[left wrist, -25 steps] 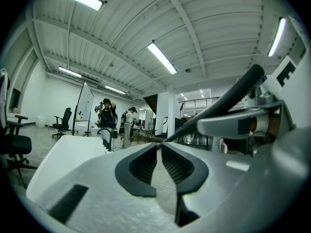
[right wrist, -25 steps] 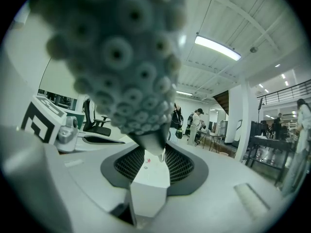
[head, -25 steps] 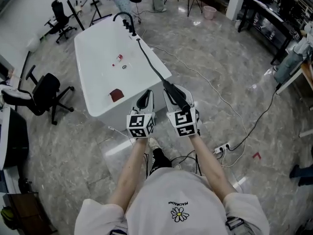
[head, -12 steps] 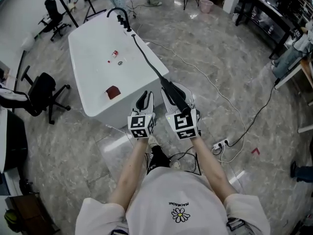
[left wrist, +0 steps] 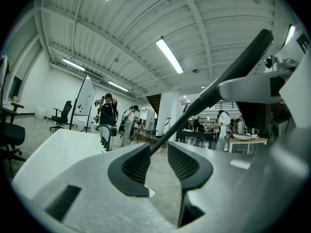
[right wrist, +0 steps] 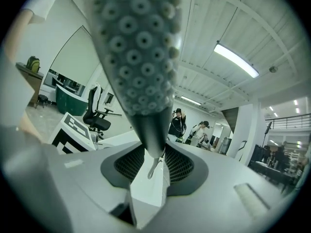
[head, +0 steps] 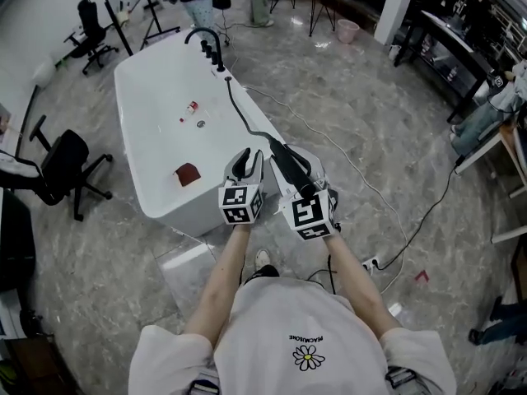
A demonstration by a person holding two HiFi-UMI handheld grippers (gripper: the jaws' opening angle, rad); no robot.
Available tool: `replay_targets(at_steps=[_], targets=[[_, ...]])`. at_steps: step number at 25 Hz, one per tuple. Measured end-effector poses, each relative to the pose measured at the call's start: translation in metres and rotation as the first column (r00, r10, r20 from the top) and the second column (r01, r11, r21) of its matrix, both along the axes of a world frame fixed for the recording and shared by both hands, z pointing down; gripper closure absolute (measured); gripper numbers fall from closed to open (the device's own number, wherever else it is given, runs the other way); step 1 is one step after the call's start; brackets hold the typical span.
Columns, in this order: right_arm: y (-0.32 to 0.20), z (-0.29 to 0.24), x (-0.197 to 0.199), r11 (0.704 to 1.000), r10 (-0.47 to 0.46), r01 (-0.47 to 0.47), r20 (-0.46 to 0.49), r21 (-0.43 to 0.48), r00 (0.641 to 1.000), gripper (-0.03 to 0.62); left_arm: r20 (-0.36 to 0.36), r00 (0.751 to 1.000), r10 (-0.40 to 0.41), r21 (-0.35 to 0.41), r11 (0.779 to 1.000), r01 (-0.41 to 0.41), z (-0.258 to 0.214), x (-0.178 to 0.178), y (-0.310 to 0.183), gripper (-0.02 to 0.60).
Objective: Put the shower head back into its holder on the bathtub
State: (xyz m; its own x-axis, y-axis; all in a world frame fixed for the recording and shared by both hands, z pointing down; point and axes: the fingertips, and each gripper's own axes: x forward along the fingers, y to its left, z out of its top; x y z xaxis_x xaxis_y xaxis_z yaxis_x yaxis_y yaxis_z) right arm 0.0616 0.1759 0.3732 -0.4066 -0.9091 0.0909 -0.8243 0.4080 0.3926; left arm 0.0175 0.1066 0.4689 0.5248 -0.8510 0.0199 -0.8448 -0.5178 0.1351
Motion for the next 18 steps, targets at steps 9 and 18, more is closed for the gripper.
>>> replay_targets(at_steps=[9, 18], targets=[[-0.067, -0.011, -0.033, 0.999, 0.021, -0.021, -0.003, 0.028, 1.000, 0.457, 0.002, 1.000, -0.013, -0.013, 1.000, 0.013, 0.001, -0.053, -0.061, 0.474], [-0.104, -0.008, -0.068, 0.999, 0.028, -0.029, 0.017, 0.042, 0.999, 0.456, 0.034, 0.999, -0.025, -0.046, 0.999, 0.026, 0.019, -0.105, -0.084, 0.474]])
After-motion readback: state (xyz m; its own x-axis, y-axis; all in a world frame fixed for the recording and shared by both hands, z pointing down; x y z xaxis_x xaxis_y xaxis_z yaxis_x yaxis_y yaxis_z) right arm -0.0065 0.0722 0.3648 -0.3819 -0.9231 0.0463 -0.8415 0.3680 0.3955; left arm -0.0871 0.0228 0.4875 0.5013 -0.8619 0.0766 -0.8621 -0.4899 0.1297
